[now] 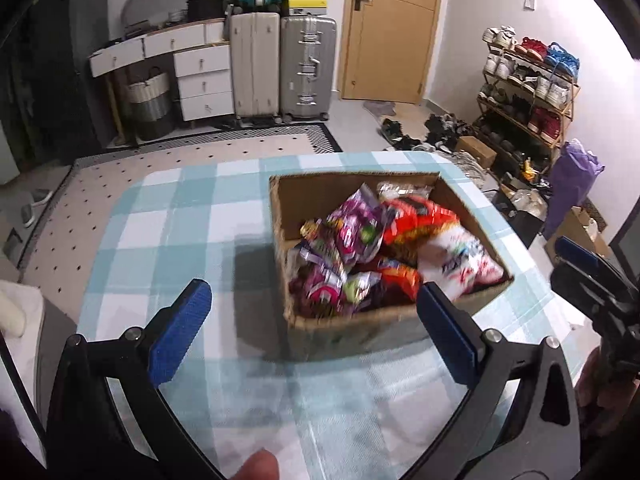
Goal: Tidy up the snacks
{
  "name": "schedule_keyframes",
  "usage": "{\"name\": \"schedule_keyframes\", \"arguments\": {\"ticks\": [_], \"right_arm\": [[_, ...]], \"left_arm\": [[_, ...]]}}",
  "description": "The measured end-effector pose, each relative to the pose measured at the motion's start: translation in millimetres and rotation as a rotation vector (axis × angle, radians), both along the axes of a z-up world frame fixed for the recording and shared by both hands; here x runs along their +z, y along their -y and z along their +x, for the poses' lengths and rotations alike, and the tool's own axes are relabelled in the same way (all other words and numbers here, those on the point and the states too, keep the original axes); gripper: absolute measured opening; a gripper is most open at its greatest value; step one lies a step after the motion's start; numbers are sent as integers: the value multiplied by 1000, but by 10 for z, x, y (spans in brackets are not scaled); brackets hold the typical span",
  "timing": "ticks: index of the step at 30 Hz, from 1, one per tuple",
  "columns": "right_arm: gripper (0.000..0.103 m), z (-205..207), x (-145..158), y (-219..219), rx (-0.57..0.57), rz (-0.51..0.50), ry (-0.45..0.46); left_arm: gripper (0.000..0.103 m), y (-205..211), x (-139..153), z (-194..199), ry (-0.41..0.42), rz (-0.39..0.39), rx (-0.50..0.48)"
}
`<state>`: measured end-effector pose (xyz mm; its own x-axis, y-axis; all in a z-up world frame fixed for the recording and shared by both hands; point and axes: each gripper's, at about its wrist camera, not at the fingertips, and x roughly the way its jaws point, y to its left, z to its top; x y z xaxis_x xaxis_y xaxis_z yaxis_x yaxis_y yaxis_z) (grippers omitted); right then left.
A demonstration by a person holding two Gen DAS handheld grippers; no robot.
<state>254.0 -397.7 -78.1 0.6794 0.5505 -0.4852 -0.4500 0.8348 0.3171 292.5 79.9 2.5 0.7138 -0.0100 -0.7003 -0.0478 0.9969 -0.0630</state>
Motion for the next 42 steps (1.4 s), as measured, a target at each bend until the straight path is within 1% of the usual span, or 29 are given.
{"name": "schedule_keyframes", "arguments": {"ticks": [2,6,10,15,19,24,26,28,30,35,38,42], "right_arm": [[98,-134,-91,64,-5,10,-2],[98,-364,-246,141,-8,13,4],[98,-602,-364,173,-18,15,36],[98,-827,-472,177,-45,14,104],[98,-890,-483,132,-54,-9,151],[98,-939,-550,61,-59,-40,193],[98,-952,-576,50,-68,-48,211],[98,-972,-587,60,-76,-48,222],[98,-988,-579,77,-88,-43,241],[98,-993,-573,65,-100,-56,253],[98,-1047,-566,5,-113,-90,287],[101,-1121,-560,-100,-112,-145,333]], "left_arm": [[102,-9,-55,-154,2,-6,19],[102,-10,-145,-421,12,14,52],[102,5,-205,-634,41,34,66],[102,43,-322,-859,77,72,92],[102,22,-402,-1020,129,80,110],[102,7,-501,-1148,210,94,125],[102,11,-525,-1203,259,105,135],[102,12,-524,-1234,300,111,132],[102,24,-546,-1244,329,132,134],[102,-15,-653,-1231,325,129,144],[102,-57,-680,-1243,328,112,152],[102,-42,-690,-1251,334,120,153]]}}
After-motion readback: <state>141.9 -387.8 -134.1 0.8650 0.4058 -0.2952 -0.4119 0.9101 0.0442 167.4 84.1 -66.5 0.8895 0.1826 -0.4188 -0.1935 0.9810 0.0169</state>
